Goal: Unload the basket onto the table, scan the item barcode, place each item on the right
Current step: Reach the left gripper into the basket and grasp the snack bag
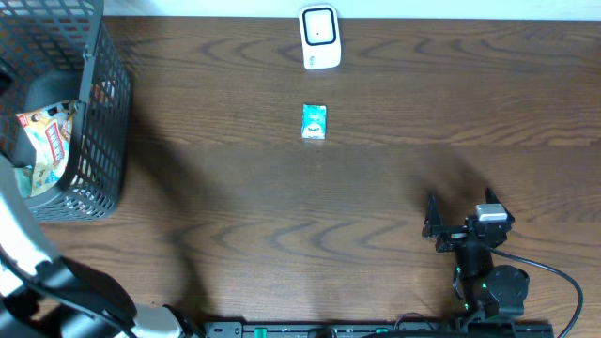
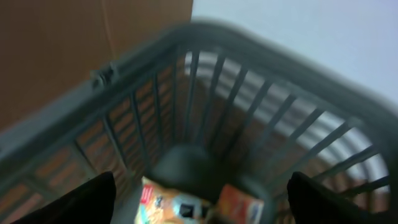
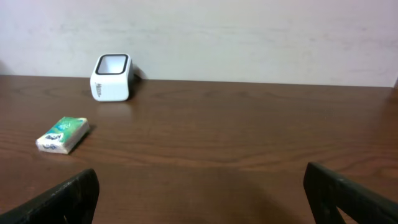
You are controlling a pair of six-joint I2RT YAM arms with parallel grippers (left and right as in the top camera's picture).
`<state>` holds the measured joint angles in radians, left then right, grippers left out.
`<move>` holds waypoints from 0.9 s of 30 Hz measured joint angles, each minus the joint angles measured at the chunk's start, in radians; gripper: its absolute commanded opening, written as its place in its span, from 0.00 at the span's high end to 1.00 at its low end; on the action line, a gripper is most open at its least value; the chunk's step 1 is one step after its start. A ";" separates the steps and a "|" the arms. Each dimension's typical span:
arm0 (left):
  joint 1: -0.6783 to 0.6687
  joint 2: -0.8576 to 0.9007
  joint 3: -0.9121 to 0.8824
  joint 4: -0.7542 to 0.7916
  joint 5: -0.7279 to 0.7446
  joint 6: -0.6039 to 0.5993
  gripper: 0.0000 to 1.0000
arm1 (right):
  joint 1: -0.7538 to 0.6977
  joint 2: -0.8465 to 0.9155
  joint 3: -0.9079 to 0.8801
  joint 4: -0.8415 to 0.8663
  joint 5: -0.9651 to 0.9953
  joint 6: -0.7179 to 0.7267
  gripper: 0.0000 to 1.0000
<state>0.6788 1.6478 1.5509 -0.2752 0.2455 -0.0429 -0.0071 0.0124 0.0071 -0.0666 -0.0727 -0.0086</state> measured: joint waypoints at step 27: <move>-0.151 0.408 0.000 -0.086 -0.278 0.254 0.14 | 0.000 0.000 0.000 0.000 0.000 0.000 0.01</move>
<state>0.5278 2.0556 1.5509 -0.3611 -0.0330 0.2108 -0.0067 0.0124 0.0071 -0.0666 -0.0727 -0.0086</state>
